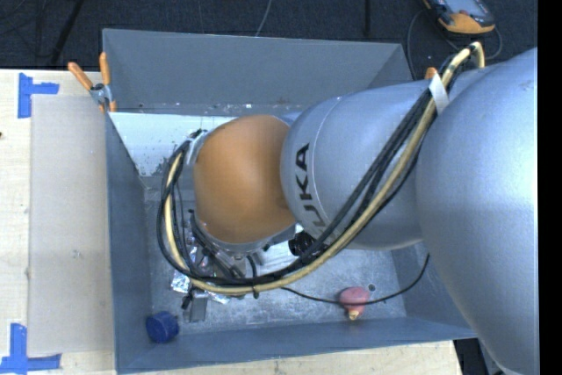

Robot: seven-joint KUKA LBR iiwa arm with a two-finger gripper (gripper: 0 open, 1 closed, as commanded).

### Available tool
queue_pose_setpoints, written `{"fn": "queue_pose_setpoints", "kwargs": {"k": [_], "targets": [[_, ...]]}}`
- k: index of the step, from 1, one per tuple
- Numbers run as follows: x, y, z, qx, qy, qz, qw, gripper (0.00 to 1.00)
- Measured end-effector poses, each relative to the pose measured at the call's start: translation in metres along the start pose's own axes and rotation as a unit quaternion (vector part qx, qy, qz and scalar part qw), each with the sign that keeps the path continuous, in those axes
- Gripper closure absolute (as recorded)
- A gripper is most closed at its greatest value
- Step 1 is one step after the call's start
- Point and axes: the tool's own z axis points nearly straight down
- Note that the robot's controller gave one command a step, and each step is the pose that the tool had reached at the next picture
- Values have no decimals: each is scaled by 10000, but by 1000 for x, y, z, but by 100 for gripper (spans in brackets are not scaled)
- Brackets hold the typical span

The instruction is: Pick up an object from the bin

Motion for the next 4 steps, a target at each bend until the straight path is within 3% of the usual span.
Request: {"fn": "queue_pose_setpoints", "kwargs": {"k": [1,4], "targets": [[-28,-70,91,14,-7,-211,9998,0],[-28,-71,91,9,7,-139,9999,0]]}}
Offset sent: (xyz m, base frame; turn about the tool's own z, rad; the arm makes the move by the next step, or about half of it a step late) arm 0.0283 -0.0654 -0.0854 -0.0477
